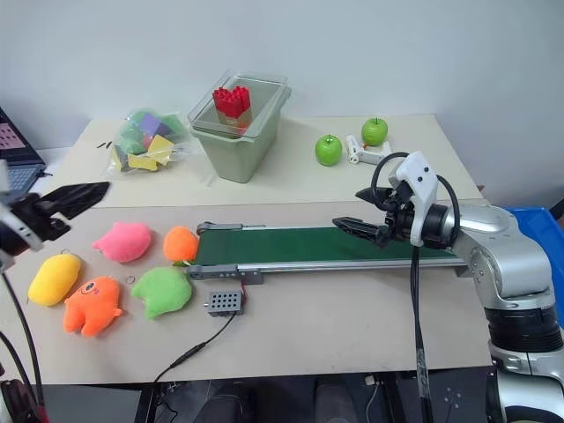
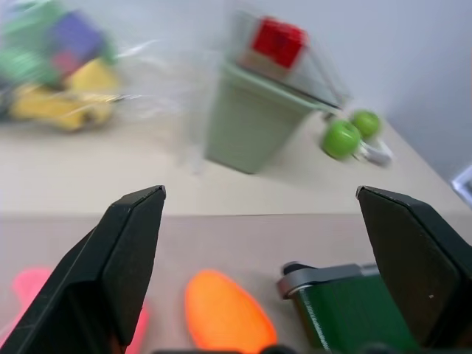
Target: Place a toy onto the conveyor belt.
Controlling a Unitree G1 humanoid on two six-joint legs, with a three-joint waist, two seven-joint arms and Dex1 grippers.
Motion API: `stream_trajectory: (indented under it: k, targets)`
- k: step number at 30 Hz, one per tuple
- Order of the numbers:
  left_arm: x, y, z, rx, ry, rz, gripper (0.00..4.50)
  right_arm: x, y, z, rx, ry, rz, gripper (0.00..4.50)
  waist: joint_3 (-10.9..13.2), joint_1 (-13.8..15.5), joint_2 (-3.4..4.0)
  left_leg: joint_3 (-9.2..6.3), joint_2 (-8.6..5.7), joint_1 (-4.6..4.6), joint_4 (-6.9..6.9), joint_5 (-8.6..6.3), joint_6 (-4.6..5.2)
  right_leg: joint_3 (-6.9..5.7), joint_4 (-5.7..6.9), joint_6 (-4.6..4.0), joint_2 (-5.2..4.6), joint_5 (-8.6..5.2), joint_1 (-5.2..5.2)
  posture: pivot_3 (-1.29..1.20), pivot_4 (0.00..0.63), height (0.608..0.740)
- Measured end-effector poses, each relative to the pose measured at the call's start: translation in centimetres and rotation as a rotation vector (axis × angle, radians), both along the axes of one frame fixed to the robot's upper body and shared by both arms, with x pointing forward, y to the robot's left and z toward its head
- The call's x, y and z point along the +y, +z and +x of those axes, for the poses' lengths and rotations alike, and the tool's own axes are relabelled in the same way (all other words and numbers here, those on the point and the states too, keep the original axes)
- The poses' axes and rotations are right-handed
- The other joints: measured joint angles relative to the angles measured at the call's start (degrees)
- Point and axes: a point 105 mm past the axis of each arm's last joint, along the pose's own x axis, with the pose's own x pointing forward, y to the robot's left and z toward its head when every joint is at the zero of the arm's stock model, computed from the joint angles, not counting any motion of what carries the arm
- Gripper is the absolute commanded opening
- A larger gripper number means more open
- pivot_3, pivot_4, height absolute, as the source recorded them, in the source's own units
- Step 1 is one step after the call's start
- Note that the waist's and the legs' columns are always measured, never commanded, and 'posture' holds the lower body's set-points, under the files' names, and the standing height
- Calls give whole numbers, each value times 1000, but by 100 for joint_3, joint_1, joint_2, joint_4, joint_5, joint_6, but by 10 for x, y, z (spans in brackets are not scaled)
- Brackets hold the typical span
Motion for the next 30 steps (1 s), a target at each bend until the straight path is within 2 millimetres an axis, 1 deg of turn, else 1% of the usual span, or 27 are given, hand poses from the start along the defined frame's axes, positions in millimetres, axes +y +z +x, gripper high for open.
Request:
stream_trajectory:
  k: [2,4,6,8,10,13,14,17,18,20,22,25,30]
  targets:
    - [15,-3,-10,13,70,-33,4441,5,1,-2,7,44,-6,4500,1,8,-2,-2,0,0,0,0,-1,0,-1,0,0,0,-1,0,150,740]
    - [31,-9,-24,35,146,12,4441,12,4,-2,9,86,-6,4500,1,11,-3,-2,0,2,-3,0,-3,2,-2,0,-1,0,-2,0,150,740]
    - [55,-18,-38,65,274,139,4441,17,6,0,9,113,1,4500,1,22,-2,0,0,3,-9,3,-8,4,-3,-1,-2,0,-5,0,150,740]
    - [75,-25,-52,90,372,233,4441,19,3,3,17,119,2,4500,1,32,-2,0,1,4,-10,3,-9,4,-4,-1,-3,0,-5,0,150,740]
    - [98,-29,-71,95,476,297,4441,20,1,6,22,126,5,4500,1,35,-3,2,1,2,-11,2,-9,6,-5,-1,-4,0,-8,0,150,740]
    - [121,-36,-99,122,578,342,4441,19,-2,9,26,118,-1,4500,1,33,-3,2,1,1,-15,1,-9,6,-9,-1,-8,0,-10,0,150,740]
    - [128,-40,-108,133,605,314,4441,20,-3,10,25,120,-1,4500,1,33,-2,2,0,1,-15,1,-8,6,-9,-1,-8,0,-10,0,150,740]
    - [140,-46,-127,105,668,73,4441,20,-6,12,28,125,-8,4500,1,54,-3,0,0,2,-13,1,-8,1,-4,-1,-9,0,-7,0,150,740]
    - [143,-47,-131,93,679,15,4441,20,-7,12,28,127,-12,4500,0,64,-3,-1,0,2,-12,1,-8,0,-4,-1,-9,0,-6,0,150,740]
    - [145,-55,-137,67,682,-173,4441,21,-8,13,30,127,-18,4500,0,70,-3,-1,-1,6,-12,1,-8,1,-1,-1,-10,0,-4,0,150,740]
    - [142,-72,-145,58,642,-405,4441,21,-5,14,23,128,-16,4500,0,40,-3,-1,-1,11,-13,1,-8,2,2,0,-9,0,-5,0,150,740]
    - [140,-97,-153,71,617,-589,4441,24,5,15,3,141,-13,4500,0,13,-4,3,0,17,-17,1,-8,2,4,-1,-6,0,-5,0,150,740]
    - [137,-131,-154,96,612,-731,4441,27,10,7,28,182,0,4500,-3,13,-8,3,0,17,-17,1,-8,4,2,-1,-8,0,-4,0,150,740]
